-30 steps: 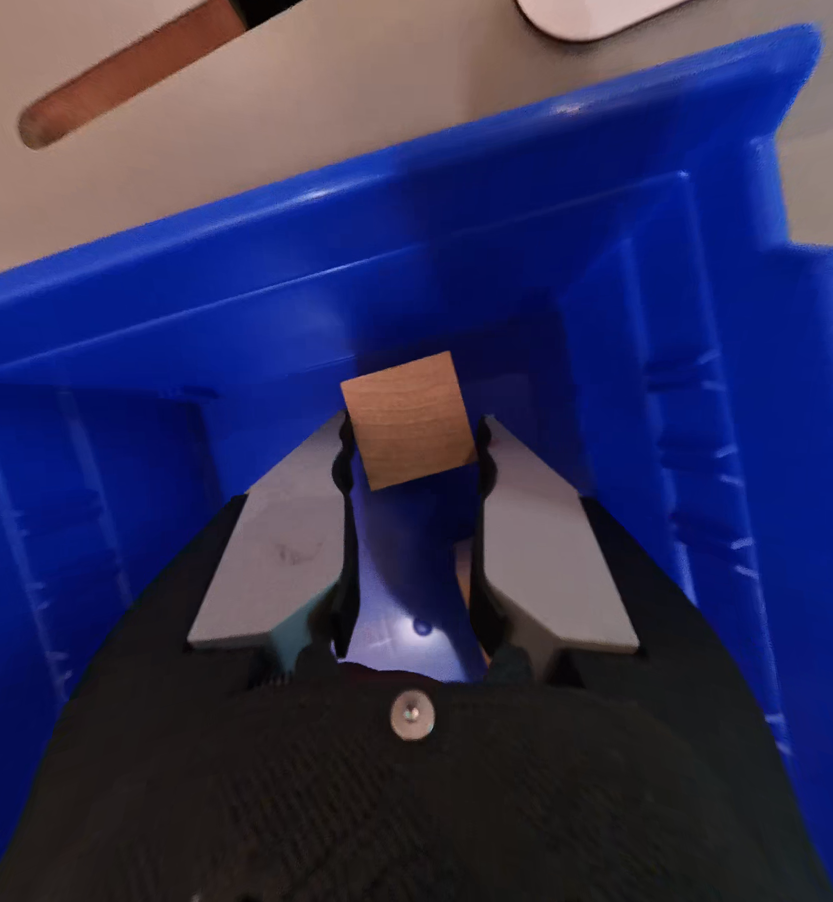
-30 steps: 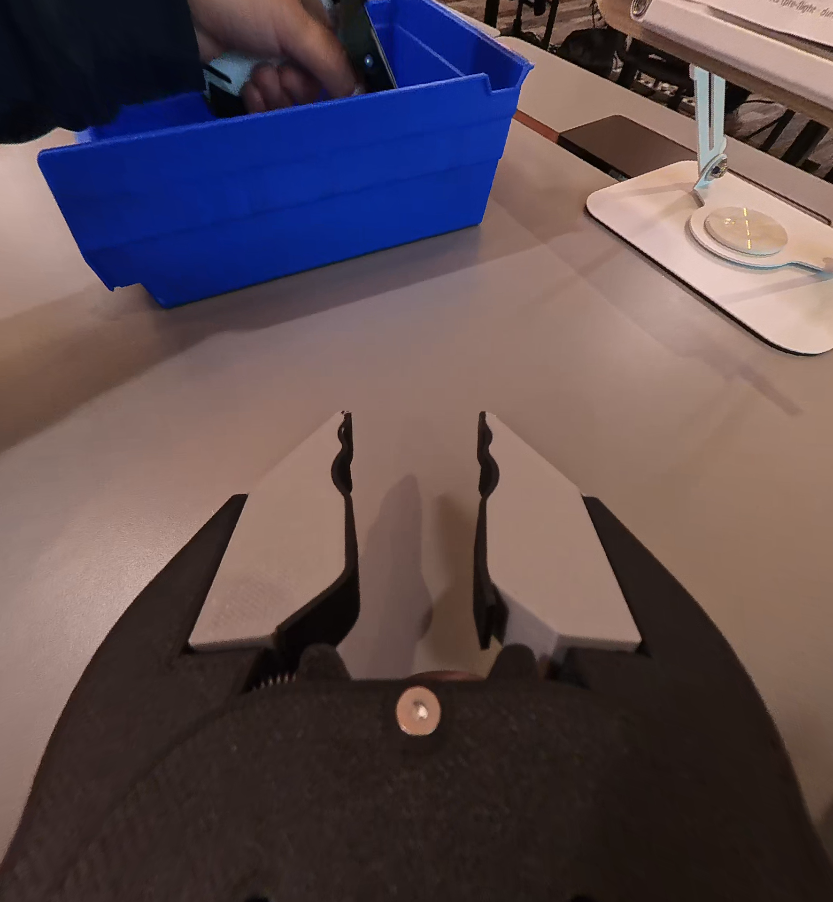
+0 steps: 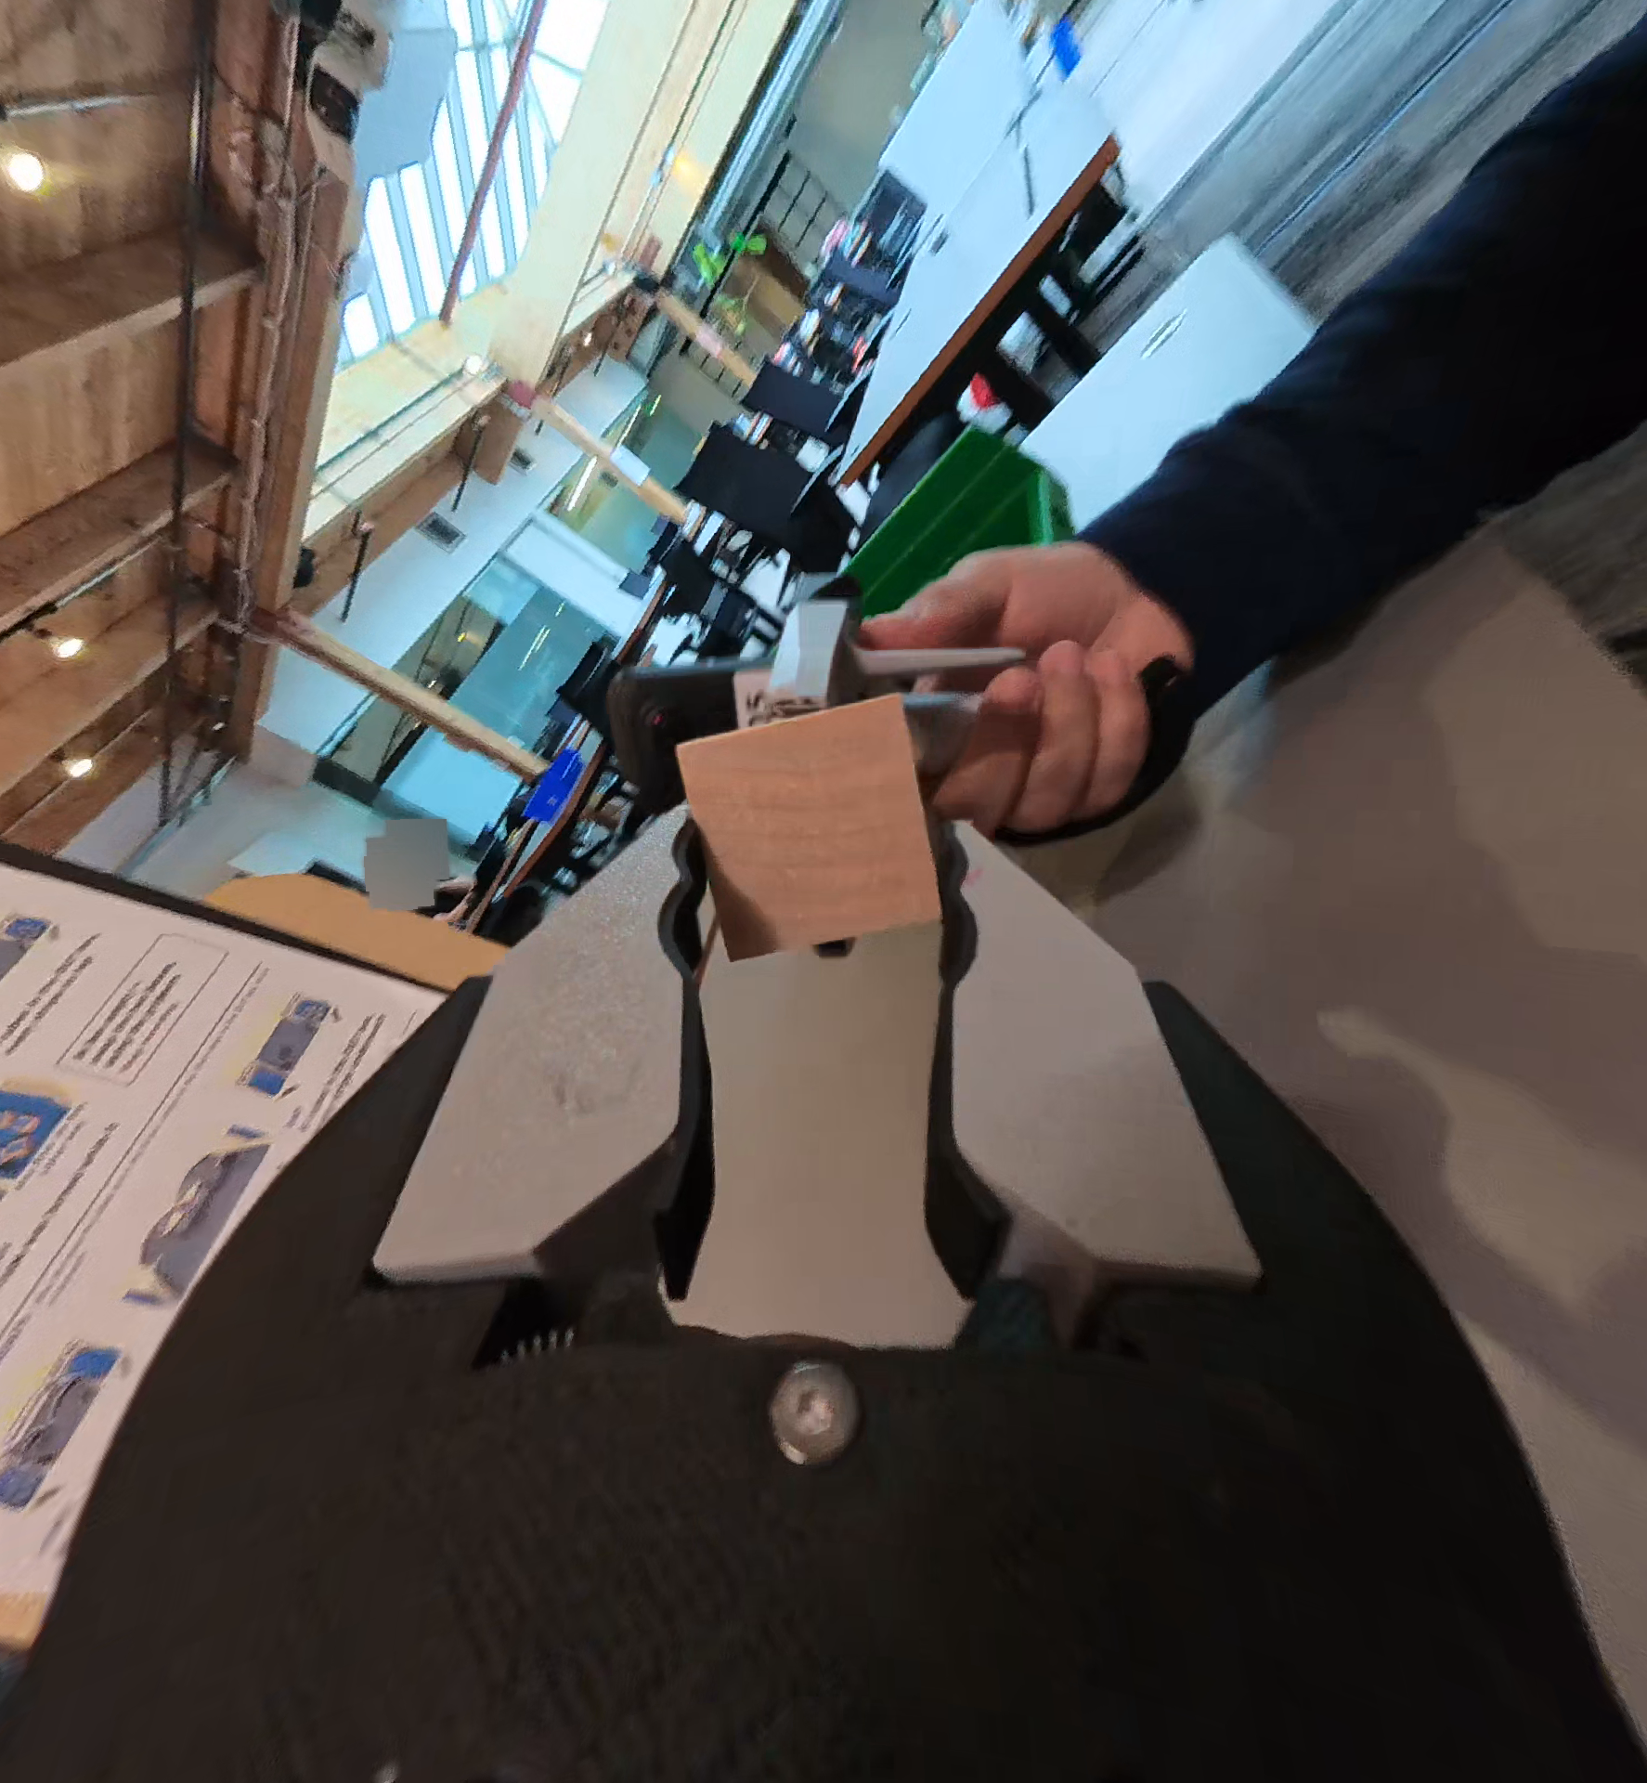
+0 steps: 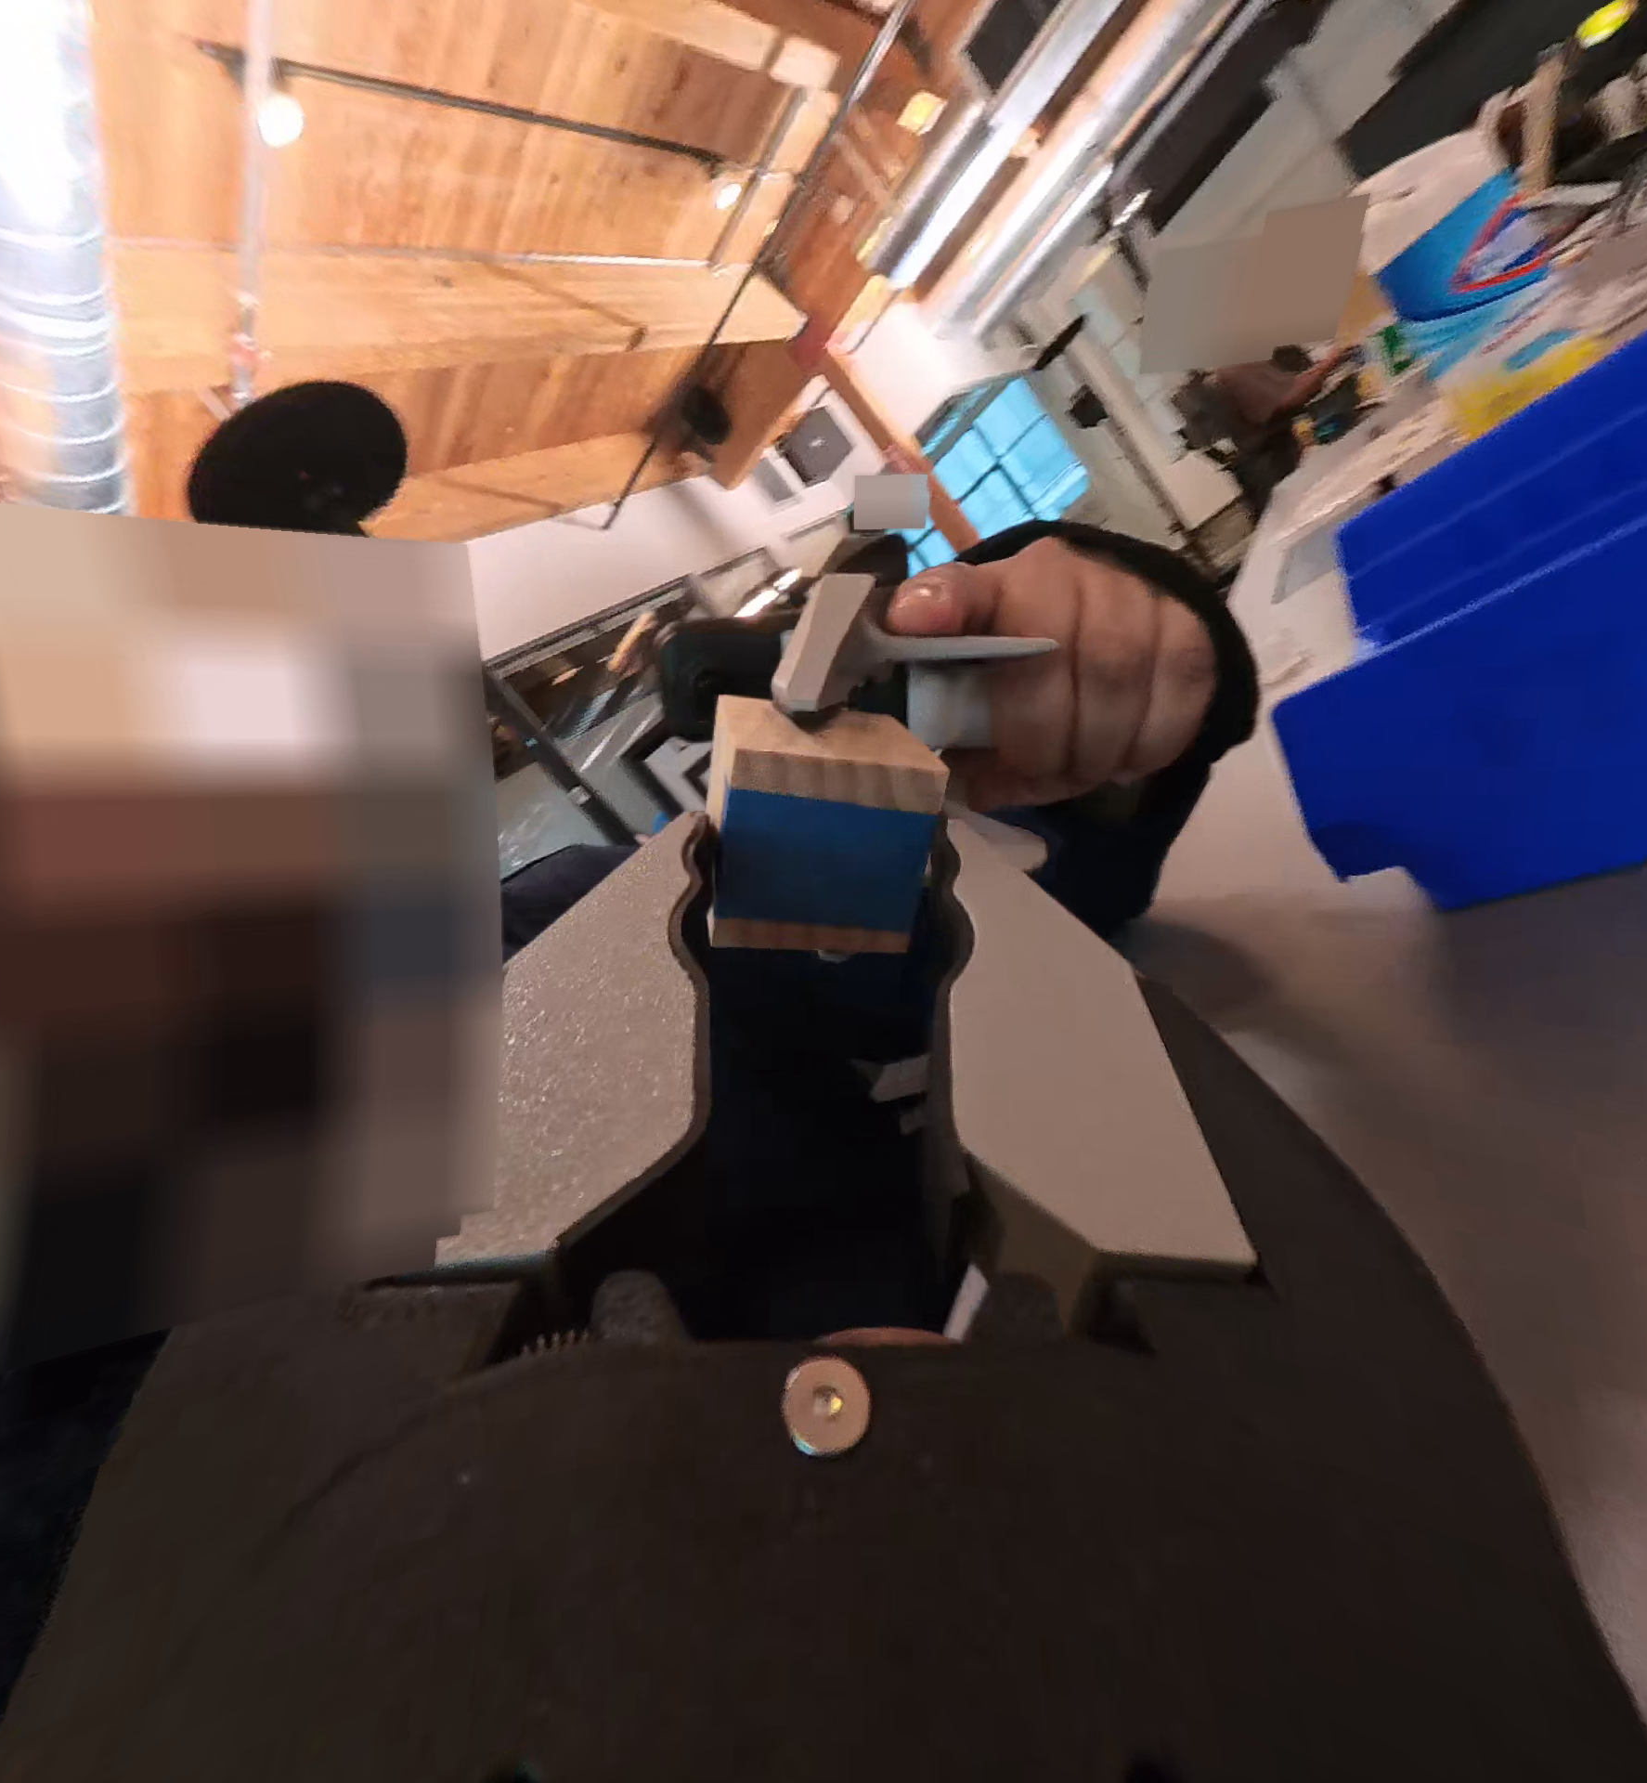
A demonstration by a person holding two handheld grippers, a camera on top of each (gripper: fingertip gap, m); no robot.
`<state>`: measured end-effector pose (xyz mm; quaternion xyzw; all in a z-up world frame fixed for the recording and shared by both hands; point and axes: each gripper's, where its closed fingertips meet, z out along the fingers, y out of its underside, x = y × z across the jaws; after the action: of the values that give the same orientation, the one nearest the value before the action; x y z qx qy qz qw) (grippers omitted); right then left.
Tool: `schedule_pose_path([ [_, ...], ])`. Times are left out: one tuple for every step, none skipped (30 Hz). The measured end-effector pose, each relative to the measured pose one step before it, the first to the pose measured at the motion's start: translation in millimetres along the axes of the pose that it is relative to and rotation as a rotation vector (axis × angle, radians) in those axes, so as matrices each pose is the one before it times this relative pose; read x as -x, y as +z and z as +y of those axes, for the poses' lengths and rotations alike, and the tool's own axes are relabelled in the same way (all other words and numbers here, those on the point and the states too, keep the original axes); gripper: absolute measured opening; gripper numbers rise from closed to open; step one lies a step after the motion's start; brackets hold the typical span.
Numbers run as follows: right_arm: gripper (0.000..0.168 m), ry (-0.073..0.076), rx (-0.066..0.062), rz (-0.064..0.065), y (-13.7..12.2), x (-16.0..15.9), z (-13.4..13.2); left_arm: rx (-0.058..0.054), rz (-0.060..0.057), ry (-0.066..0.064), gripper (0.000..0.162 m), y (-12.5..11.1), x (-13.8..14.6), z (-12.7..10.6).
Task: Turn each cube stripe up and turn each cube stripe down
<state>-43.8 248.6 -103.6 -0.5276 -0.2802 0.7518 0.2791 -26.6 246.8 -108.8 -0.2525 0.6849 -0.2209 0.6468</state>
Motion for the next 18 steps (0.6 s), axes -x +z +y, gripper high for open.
schedule_pose_path([
  [0.043, -0.0105, -0.0077, 0.0382, -3.6, -4.87, -2.21, 0.0271, -0.0219, 0.0109, 0.046, 2.55, 2.63, 6.9],
  [0.043, -0.0104, -0.0155, 0.0374, -3.49, -4.46, -3.36, 0.0239, -0.0304, 0.0039, 0.046, 2.91, 3.33, 6.34],
  [0.042, -0.016, -0.0161, 0.0326, -3.46, -3.49, -3.73, 0.0219, -0.038, -0.0039, 0.046, 3.24, 3.62, 5.72],
  [0.042, -0.0181, -0.0101, 0.0352, -3.26, -3.44, -3.1, 0.0211, -0.0357, -0.01, 0.045, 3.57, 2.94, 5.01],
  [0.042, -0.0222, -0.0035, 0.0413, -3.17, -3.71, -2.27, 0.0211, -0.0288, -0.0063, 0.045, 3.56, 2.26, 4.65],
  [0.041, -0.0336, -0.0066, 0.0498, -3.08, -3.8, -2.86, 0.0166, -0.03, -0.0109, 0.045, 3.37, 2.67, 4.03],
  [0.041, -0.0389, -0.0095, 0.0519, -3.09, -3.35, -3.59, 0.0079, -0.0306, -0.0235, 0.045, 3.01, 2.61, 3.32],
  [0.041, -0.0406, -0.0043, 0.0533, -3.38, -2.81, -3.25, -0.0029, -0.0271, -0.0252, 0.043, 1.89, 2.1, 2.5],
  [0.041, -0.0526, -0.0092, 0.0704, -4.01, -4.16, -4.32, -0.0096, -0.0228, -0.0076, 0.04, 0.41, 1.4, 1.71],
  [0.041, -0.0677, -0.0222, 0.084, -5.1, -4.87, -6.5, -0.0102, -0.0237, 0.023, 0.029, -0.96, 1.26, 0.47],
  [0.041, -0.0729, -0.0144, 0.079, -5.68, -3.84, -6.27, -0.0106, -0.0352, 0.0396, 0.019, -1.66, 2.2, -1.32],
  [0.041, -0.0807, -0.0146, 0.085, -6.48, -4.85, -7.15, -0.0142, -0.0466, 0.0299, 0.008, -1.92, 3.93, -3.41],
  [0.041, -0.0916, -0.0207, 0.0996, -7.99, -6.91, -8.49, -0.0039, -0.0498, 0.0102, 0.0, -0.81, 4.96, -2.7],
  [0.041, -0.0863, -0.0185, 0.094, -8.96, -7.69, -8.74, 0.0217, -0.0324, -0.0045, 0.0, 1.0, 2.88, 1.06],
  [0.041, -0.0776, -0.0265, 0.0845, -9.98, -9.08, -9.87, 0.0259, -0.0057, -0.0192, 0.0, 1.73, -0.92, 2.82],
  [0.041, -0.0533, -0.032, 0.0959, -10.71, -14.48, -9.44, 0.0121, 0.007, -0.0356, 0.0, 1.54, -3.0, 2.38],
  [0.041, -0.0199, -0.0068, 0.0944, -11.05, -18.11, -5.86, 0.0047, 0.0112, -0.0369, 0.0, 1.1, -3.69, 2.14],
  [0.041, -0.0147, 0.0113, 0.0752, -11.49, -17.87, -4.13, 0.0086, 0.0079, -0.0196, 0.0, 1.1, -3.63, 3.38],
])
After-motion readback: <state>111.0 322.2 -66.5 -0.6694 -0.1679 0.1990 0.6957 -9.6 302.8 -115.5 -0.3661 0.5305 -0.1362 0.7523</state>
